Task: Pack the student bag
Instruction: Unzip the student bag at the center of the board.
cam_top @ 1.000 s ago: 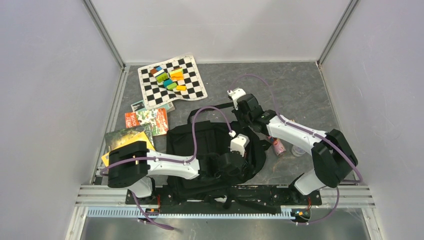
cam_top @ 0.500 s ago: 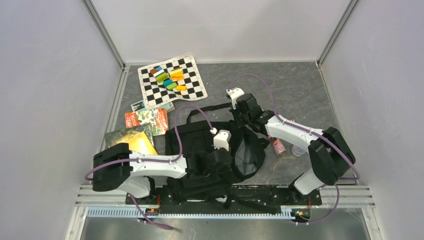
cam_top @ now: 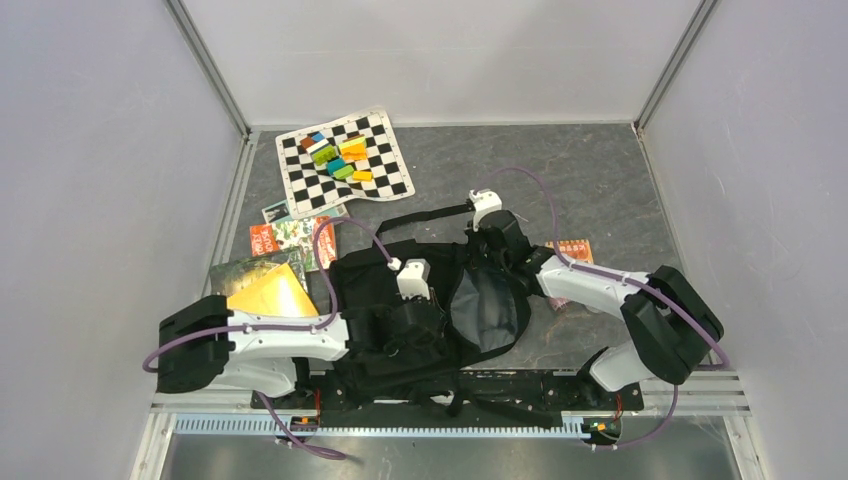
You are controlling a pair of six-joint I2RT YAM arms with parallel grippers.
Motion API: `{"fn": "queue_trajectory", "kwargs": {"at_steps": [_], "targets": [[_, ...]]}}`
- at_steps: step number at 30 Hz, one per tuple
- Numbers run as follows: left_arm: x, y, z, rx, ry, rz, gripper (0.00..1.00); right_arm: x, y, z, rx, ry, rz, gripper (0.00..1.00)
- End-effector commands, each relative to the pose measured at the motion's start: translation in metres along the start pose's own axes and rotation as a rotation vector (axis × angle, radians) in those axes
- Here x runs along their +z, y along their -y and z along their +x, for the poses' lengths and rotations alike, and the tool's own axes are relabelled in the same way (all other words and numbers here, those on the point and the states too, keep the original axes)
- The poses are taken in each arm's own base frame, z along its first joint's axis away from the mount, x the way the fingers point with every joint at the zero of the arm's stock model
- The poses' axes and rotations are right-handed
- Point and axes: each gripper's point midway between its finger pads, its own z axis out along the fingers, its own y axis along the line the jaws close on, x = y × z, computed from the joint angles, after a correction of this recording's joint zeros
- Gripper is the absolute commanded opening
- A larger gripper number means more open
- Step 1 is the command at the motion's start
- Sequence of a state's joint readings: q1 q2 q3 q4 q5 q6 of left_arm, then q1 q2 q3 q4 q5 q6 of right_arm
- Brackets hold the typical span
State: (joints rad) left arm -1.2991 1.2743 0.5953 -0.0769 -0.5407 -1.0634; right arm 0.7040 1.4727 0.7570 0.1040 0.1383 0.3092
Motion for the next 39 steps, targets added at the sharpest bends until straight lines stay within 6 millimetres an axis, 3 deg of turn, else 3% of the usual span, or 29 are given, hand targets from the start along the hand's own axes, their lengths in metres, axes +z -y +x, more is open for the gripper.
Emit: {"fn": "queue_trajectory", "kwargs": {"at_steps": [1, 3, 5, 8, 11, 17, 25, 39], "targets": [[-0.011, 0.022, -0.033, 0.042, 0.102, 0.088, 0.33, -0.004, -0.008, -0.014, 0.127, 0.105, 0.025, 0.00], [-0.018, 0.037, -0.046, 0.037, 0.135, 0.139, 0.55, -0.005, -0.007, -0.012, 0.156, 0.117, 0.048, 0.00], [-0.023, 0.046, -0.054, 0.032, 0.151, 0.169, 0.71, -0.007, -0.007, -0.012, 0.176, 0.130, 0.063, 0.00], [-0.026, 0.057, -0.061, 0.018, 0.170, 0.208, 0.88, -0.009, -0.006, -0.013, 0.188, 0.148, 0.085, 0.00], [-0.019, 0.056, -0.059, 0.000, 0.169, 0.189, 0.99, -0.010, -0.006, -0.016, 0.193, 0.159, 0.092, 0.00], [0.006, 0.059, -0.050, -0.059, 0.131, 0.153, 1.00, -0.012, -0.006, -0.013, 0.193, 0.157, 0.101, 0.00], [0.036, 0.071, -0.052, -0.149, 0.123, 0.199, 1.00, -0.016, 0.000, -0.008, 0.175, 0.160, 0.132, 0.00], [0.046, 0.087, -0.051, -0.193, 0.127, 0.254, 1.00, -0.027, 0.008, -0.015, 0.083, 0.188, 0.154, 0.00]]}}
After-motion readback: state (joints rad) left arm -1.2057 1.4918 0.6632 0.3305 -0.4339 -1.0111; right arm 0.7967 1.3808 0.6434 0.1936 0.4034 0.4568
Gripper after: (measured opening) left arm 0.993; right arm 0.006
